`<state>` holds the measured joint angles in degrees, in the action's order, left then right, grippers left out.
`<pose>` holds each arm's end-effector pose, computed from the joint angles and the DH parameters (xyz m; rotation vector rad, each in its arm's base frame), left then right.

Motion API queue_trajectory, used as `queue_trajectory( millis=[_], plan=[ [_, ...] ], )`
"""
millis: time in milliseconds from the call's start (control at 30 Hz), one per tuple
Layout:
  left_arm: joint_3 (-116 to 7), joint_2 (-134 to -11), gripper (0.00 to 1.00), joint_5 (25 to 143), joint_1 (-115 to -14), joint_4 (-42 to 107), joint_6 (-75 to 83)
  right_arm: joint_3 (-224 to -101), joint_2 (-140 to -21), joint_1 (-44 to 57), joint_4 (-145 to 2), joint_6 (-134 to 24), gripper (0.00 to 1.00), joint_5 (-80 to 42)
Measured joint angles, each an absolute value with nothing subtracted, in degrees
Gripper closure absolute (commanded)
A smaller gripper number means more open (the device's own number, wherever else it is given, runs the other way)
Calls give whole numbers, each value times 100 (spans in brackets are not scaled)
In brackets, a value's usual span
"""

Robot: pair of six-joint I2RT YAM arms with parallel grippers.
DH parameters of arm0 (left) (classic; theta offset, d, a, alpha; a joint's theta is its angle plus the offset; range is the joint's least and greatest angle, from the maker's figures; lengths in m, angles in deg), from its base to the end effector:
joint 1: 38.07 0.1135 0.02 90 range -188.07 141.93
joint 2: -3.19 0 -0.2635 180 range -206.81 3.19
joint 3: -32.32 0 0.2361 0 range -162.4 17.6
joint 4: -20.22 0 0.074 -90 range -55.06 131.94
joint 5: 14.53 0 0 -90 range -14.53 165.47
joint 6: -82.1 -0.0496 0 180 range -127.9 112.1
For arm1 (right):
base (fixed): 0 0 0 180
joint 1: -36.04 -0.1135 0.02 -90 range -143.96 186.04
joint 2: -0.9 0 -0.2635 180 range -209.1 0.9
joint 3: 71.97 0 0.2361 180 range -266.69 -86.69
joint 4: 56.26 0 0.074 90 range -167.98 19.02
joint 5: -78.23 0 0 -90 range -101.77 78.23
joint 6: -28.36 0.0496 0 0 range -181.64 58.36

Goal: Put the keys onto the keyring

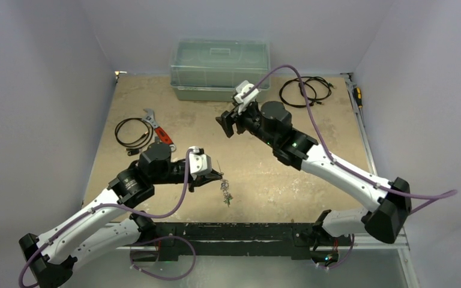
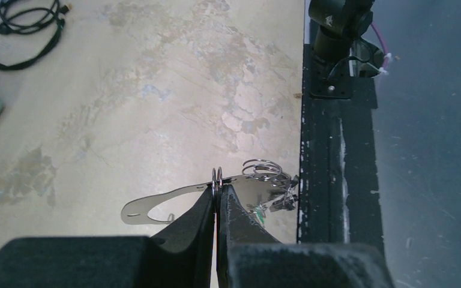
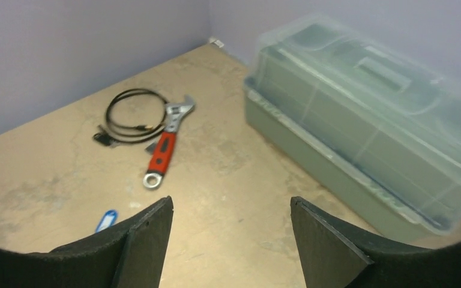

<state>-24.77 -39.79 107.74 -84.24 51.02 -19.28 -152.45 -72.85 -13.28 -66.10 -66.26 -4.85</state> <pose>0.0967 -0.1390 0.3174 1.2595 1.4528 -0.9371 0.2026 0.2265 0.3875 -0.6623 1.5092 0.5006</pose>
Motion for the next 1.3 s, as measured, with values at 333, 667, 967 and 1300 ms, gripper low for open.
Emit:
queue_trajectory(
  millis=[333, 667, 967, 1300],
  plan=[
    [-2643, -3872, 100, 11135, -8424, 5572, -931, -17122, -9528, -1293, -7976, -6359, 29, -2535],
    [-2272, -3221, 100, 11436, -8429, 5364, -75, -17789, -10986, -1818, -8953, -6781, 31, -3547],
    [-1933, -3046, 100, 11443, -8429, 5222, 249, -18150, -11801, -2340, -8920, -7048, 38, -3224],
    [-1902, -3048, 100, 11482, -8429, 5202, 266, -18169, -12409, -2452, -7939, -6418, 34, -2118]
  ],
)
